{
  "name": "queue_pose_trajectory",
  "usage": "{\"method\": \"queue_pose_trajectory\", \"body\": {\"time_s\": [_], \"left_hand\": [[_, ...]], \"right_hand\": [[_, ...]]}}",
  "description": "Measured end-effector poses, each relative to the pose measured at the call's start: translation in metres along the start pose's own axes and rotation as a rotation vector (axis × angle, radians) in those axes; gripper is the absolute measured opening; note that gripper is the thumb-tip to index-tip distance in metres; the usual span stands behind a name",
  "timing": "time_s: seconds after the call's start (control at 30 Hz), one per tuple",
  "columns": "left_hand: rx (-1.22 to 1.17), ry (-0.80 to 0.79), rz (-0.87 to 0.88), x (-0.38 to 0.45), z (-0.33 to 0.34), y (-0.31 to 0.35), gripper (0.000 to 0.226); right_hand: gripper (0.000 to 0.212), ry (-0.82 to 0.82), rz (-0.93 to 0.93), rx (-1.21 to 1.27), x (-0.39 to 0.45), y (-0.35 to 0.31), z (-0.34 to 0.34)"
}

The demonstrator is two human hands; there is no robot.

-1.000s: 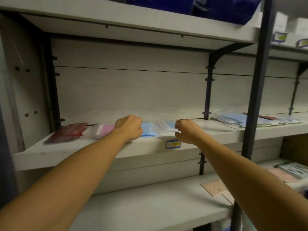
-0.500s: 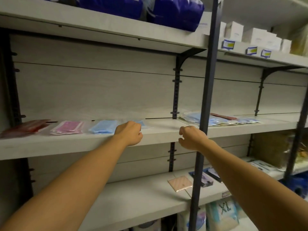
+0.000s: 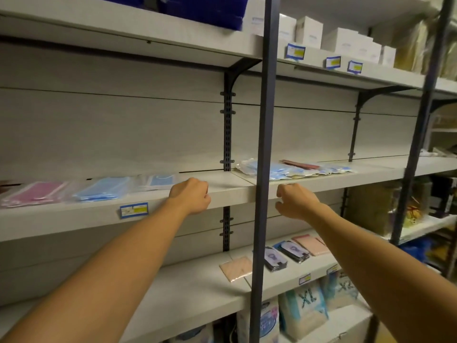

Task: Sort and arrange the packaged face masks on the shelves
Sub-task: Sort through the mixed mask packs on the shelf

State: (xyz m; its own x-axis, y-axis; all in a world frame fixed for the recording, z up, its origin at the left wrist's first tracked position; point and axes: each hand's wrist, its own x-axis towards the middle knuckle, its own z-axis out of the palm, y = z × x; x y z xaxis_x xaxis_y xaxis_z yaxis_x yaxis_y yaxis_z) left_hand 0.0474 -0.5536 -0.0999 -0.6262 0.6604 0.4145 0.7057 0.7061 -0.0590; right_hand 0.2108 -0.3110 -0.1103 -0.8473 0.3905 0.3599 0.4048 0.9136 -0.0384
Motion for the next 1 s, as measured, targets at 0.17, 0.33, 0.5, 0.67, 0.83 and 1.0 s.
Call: {"method": "queue_pose_trajectory", "body": {"time_s": [0.17, 0.33, 0.5, 0.67, 0.83, 1.0], "left_hand": [[-0.019, 0.052, -0.009, 0.029, 0.013, 0.022, 0.025], [-0.007, 0.106, -0.028, 0.063, 0.018, 0.047, 0.022], [0.003, 0.138, -0.066, 0.095, 0.017, 0.063, 0.023], [0.035, 0.133, -0.089, 0.116, 0.020, 0.075, 0.023], [0.032, 0.132, -0.107, 0.128, 0.024, 0.090, 0.022], [0.089, 0.117, -0.144, 0.131, 0.020, 0.103, 0.021]], "right_hand": [[0.025, -0.007, 0.010, -0.023, 0.023, 0.042, 0.009], [0.028, 0.003, -0.010, -0.057, 0.062, 0.076, 0.008], [0.027, 0.005, -0.005, -0.081, 0.091, 0.102, 0.001], [0.023, -0.013, 0.011, -0.072, 0.103, 0.134, 0.004], [0.017, -0.018, 0.036, -0.038, 0.115, 0.168, 0.007], [0.014, -0.008, 0.009, 0.003, 0.124, 0.192, 0.012]]}}
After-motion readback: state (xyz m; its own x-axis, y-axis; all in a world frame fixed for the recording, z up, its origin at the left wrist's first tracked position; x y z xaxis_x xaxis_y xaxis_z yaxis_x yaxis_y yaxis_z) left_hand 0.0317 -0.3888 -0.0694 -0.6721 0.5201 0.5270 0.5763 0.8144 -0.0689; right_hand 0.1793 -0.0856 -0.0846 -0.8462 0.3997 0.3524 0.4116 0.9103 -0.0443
